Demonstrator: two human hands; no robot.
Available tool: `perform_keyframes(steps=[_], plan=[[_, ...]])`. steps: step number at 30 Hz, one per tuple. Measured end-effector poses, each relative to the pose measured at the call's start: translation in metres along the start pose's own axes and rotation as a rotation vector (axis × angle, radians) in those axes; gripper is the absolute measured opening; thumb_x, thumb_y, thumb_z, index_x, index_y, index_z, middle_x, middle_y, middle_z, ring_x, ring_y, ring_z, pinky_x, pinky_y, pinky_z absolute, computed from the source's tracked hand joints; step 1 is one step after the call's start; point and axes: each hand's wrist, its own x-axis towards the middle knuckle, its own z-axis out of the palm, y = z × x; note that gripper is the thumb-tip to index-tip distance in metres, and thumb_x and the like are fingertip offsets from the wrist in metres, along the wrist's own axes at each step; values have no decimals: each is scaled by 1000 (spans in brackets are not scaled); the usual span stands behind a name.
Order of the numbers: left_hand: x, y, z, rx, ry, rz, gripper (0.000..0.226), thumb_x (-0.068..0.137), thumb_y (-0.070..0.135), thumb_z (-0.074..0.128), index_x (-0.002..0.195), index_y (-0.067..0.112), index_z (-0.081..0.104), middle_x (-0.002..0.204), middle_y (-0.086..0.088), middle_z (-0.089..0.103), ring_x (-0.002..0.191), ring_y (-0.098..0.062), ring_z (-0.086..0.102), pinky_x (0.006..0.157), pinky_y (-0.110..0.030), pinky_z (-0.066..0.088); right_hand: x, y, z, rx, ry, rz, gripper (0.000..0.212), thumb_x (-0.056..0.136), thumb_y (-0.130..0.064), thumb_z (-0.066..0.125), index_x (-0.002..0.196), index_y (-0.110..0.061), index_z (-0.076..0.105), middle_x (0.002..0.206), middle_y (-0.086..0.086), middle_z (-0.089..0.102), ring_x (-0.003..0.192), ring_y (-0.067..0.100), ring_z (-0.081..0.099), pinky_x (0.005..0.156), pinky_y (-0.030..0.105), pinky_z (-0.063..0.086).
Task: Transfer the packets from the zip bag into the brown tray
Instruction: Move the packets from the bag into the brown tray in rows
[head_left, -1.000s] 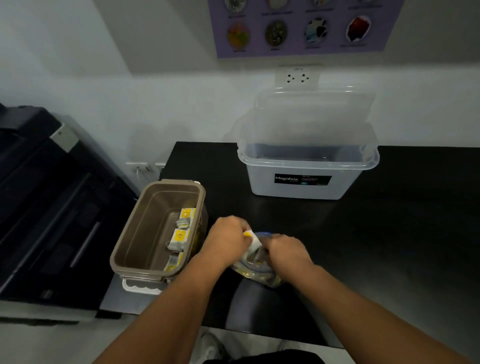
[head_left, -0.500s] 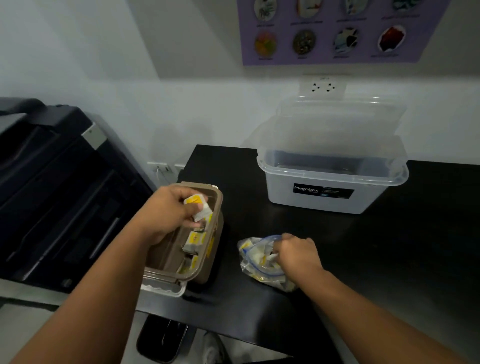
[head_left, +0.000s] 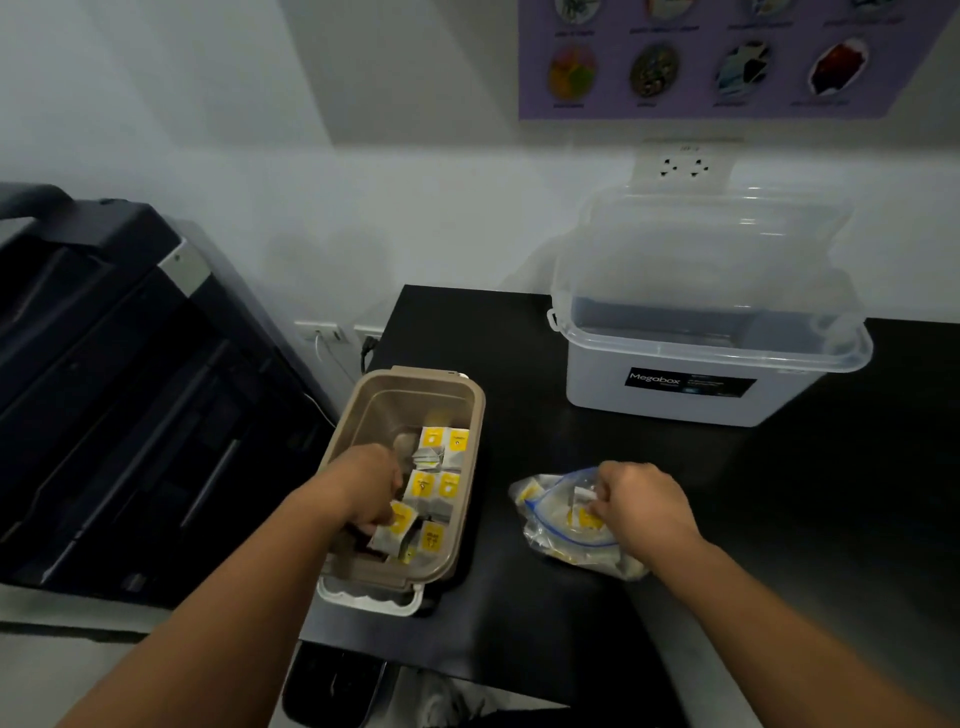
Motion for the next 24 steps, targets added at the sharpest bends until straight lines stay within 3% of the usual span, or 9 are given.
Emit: perform_keyframes(steps=[3,7,9,11,13,16,18,22,24], plan=[[7,-3,9,167,-36,18,20,85,13,73,103,5,74,98,-11,77,85,-22,74,74,-27,59,-3,-3,-3,82,0,59,14,99,-31,65,90,-25,55,92,-2,64,84,15,63,78,33,56],[24,-10,20,119,-136,-59,12,85,11,76,95,5,71,85,-14,77,73,-25,77,73,-43,64,-4,-5,-7,153,43,97,17,97,-27,67,85,-20,58,88,0,66,82,18,64,76,36,57],[29,-8,21,167,-180,-104,10,88,14,73,87,5,69,76,-8,75,62,-18,74,64,-34,63,-5,-6,-9,192,66,107,19,95,-27,71,82,-21,58,84,-2,65,80,16,63,74,35,56],[33,-6,21,232,-202,-145,23,93,16,68,72,12,59,57,2,64,45,-8,60,49,-23,50,-5,-7,-10,217,94,107,22,93,-27,73,80,-23,57,80,-4,64,77,14,62,71,33,55],[33,-1,20,294,-243,-190,32,97,19,62,67,16,54,44,6,56,41,-8,52,49,-22,46,-4,-6,-10,249,108,114,23,93,-27,74,79,-24,57,80,-4,63,75,12,61,66,30,53],[32,4,19,375,-274,-199,33,100,23,58,68,16,53,62,5,68,47,-10,52,71,-27,53,-3,-5,-11,418,160,115,22,91,-22,77,81,-27,58,79,-4,64,71,10,62,59,23,48],[34,4,21,377,-280,-204,29,100,26,59,74,14,55,60,5,71,46,-8,54,84,-29,54,-4,-5,-12,590,211,98,24,89,-16,79,85,-29,60,83,-4,65,72,9,62,60,19,46],[39,3,26,395,-317,-157,14,101,24,59,97,10,62,71,2,74,48,-5,61,88,-29,58,-2,-9,-14,852,197,58,23,87,-9,80,97,-27,68,90,0,70,81,16,67,75,26,57],[38,5,26,410,-339,-149,18,101,23,59,89,10,62,79,1,77,54,-6,65,92,-29,56,-1,-12,-16,899,169,41,20,88,-10,80,96,-25,71,90,0,73,83,18,72,80,32,60]])
